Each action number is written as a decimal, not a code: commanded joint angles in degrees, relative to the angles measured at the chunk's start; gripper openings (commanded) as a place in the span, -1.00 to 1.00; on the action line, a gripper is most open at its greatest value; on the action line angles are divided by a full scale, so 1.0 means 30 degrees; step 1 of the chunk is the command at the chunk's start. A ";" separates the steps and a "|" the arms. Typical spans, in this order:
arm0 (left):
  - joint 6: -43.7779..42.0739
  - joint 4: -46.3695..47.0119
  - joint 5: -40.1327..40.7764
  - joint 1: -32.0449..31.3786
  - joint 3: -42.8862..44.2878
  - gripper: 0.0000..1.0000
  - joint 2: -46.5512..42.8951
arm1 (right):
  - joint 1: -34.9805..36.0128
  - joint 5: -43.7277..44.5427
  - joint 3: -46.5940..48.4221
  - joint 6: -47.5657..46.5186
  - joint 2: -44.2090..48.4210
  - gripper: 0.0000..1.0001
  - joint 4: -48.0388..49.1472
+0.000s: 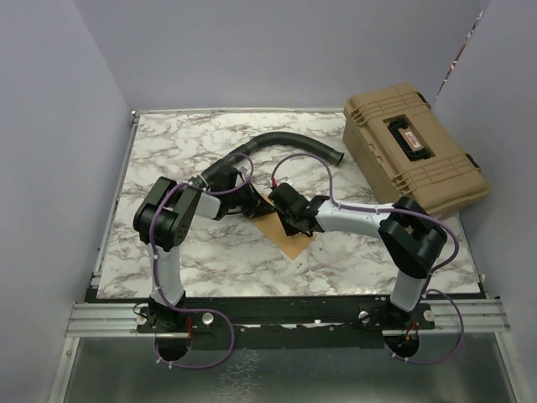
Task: Place the letter into the envelope and seal it
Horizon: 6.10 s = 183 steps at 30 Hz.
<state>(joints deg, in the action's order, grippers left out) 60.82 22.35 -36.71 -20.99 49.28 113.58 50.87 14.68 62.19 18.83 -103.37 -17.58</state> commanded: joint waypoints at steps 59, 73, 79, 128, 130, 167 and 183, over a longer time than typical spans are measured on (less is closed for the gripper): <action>-0.2019 -0.4725 0.2306 0.0406 -0.0306 -1.00 0.2126 | -0.1078 -0.0760 0.5301 -0.0347 -0.1826 -0.94 -0.3891; -0.2266 -0.4887 0.2242 0.0399 -0.0290 -1.00 0.2028 | -0.1078 -0.1371 0.7328 0.0560 -0.4609 -0.92 -0.3882; -0.2230 -0.4958 0.2363 0.0406 -0.0221 -1.00 0.2070 | -0.1078 -0.3237 0.6174 0.0100 -0.4520 -0.92 -0.3511; -0.6790 -1.0839 0.3010 0.0596 0.3341 0.17 -0.6927 | -0.7242 -0.4231 0.5032 0.2919 0.2389 -0.06 -0.6415; -0.7132 -1.1394 0.4999 0.0686 0.2797 0.32 -0.8159 | -0.7318 -0.3948 0.5013 0.1945 0.2344 0.01 -0.6380; -0.8581 -0.9011 1.2476 0.1432 -0.0140 0.98 -1.5650 | -0.7384 -0.5000 0.2846 -0.5540 -0.2149 -0.17 -0.4466; -0.9255 -0.7489 0.9252 0.1461 0.0062 0.98 -1.6329 | -0.7377 -0.9668 0.0954 -0.5283 0.3281 -0.92 0.0265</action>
<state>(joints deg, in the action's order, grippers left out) 34.41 -4.54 -1.17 -16.93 49.69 66.52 28.53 -4.84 66.22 1.87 -103.02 -25.87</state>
